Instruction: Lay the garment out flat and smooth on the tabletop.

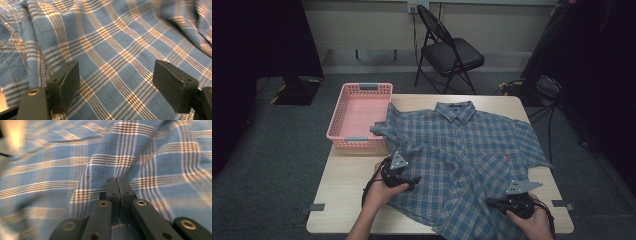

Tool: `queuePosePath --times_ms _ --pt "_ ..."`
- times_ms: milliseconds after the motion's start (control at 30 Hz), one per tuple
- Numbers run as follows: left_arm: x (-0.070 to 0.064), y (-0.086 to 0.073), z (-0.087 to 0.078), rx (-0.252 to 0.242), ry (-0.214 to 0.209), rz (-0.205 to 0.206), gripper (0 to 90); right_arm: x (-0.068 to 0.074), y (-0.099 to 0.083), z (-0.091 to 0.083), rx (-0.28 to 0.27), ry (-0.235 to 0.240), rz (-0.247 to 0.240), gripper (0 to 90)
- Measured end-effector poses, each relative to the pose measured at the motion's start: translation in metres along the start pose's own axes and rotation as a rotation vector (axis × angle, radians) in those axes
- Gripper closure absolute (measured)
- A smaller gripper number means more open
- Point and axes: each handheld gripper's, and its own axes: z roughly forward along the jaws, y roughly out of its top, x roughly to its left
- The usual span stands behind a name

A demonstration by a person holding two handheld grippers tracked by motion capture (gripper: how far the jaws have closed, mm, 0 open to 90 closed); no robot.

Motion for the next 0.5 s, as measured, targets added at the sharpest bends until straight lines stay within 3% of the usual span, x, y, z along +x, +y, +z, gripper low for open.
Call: queuePosePath --times_ms 100,167,200,233,267,333,400,433,500 --pt "0.001 0.000 0.000 0.003 0.002 -0.003 21.5 0.013 0.000 -0.011 -0.019 0.080 0.003 88.9" --pt "0.000 0.000 0.000 0.006 0.004 0.000 21.5 0.015 0.004 -0.025 -0.097 0.087 0.013 85.5" --pt "0.000 -0.001 0.000 0.009 0.002 0.001 21.5 0.012 0.008 -0.032 -0.142 0.064 0.027 75.7" --pt "-0.001 -0.001 0.001 0.013 0.002 0.006 21.5 0.006 0.013 -0.038 -0.174 0.006 0.036 70.9" --pt "-0.002 -0.001 0.002 0.018 0.000 0.006 21.5 -0.002 0.017 -0.043 -0.197 -0.045 0.035 67.3" --pt "-0.003 -0.002 0.003 0.027 -0.002 0.014 21.5 -0.023 0.025 -0.044 -0.223 -0.127 0.081 53.1" --pt "-0.005 -0.003 0.005 0.038 -0.007 0.025 21.5 -0.044 0.031 -0.039 -0.212 -0.184 0.101 48.8" --pt "-0.005 -0.004 0.005 0.040 -0.010 0.026 21.5 -0.054 0.033 -0.034 -0.219 -0.202 0.115 43.9" --pt "-0.005 -0.005 0.006 0.044 -0.012 0.030 21.5 -0.069 0.038 -0.023 -0.176 -0.267 0.120 32.2"
